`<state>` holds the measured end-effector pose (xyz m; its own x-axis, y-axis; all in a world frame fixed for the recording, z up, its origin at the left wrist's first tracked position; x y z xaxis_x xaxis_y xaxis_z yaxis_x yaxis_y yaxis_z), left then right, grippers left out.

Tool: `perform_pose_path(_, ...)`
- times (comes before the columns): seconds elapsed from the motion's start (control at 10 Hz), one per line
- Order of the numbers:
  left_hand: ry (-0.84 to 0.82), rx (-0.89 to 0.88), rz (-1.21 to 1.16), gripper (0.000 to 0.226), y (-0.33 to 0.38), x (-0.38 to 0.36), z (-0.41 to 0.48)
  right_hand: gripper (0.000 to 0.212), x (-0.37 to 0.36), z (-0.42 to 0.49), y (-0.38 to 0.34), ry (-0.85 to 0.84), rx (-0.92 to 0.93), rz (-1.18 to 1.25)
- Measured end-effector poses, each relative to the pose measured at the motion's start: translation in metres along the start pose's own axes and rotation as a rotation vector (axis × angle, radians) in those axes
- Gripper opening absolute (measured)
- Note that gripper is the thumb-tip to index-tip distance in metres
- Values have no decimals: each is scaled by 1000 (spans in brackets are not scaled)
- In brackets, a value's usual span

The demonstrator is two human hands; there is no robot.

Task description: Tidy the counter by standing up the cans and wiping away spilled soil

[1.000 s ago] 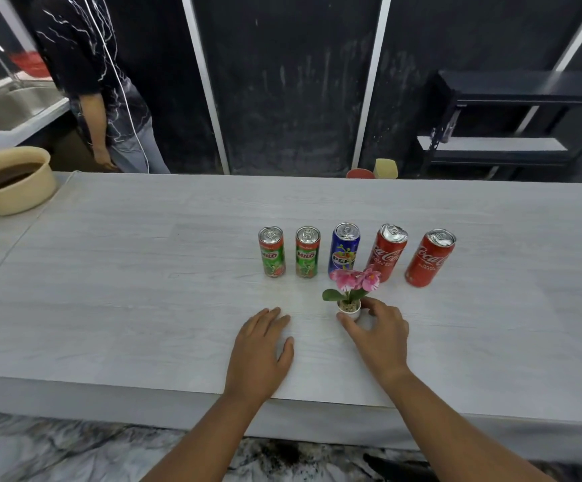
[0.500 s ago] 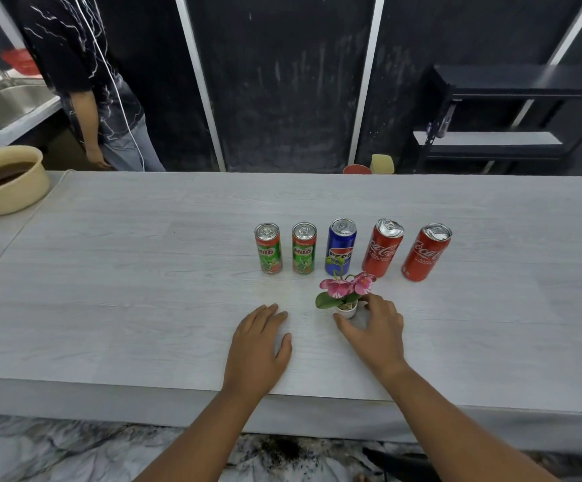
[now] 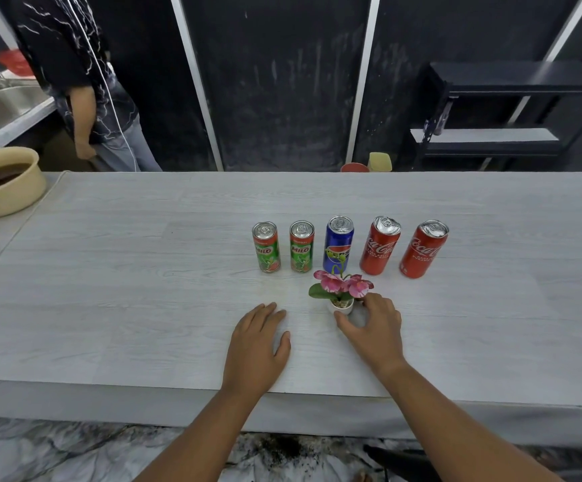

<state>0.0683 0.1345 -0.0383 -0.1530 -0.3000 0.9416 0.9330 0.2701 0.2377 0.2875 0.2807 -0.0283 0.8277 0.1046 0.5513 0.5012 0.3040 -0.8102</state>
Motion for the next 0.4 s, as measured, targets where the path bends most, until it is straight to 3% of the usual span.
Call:
perform_pose_path(0.3,5,-12,0,45,1,1,0,44,0,1,-5,-2,9,-7)
perform_pose_path(0.4,26,-25,8,48,1,-4,-2,72,4,-2,5,20,-87,123)
Point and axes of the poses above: each hand's wrist, its own z-axis towards the middle knuckle, its own x-axis out of the back of the hand, y = z × x, the point moved 5 cm from there along z, towards the middle knuckle, and after that the axes turned 11 degrees about z, right-handed, at the moved point
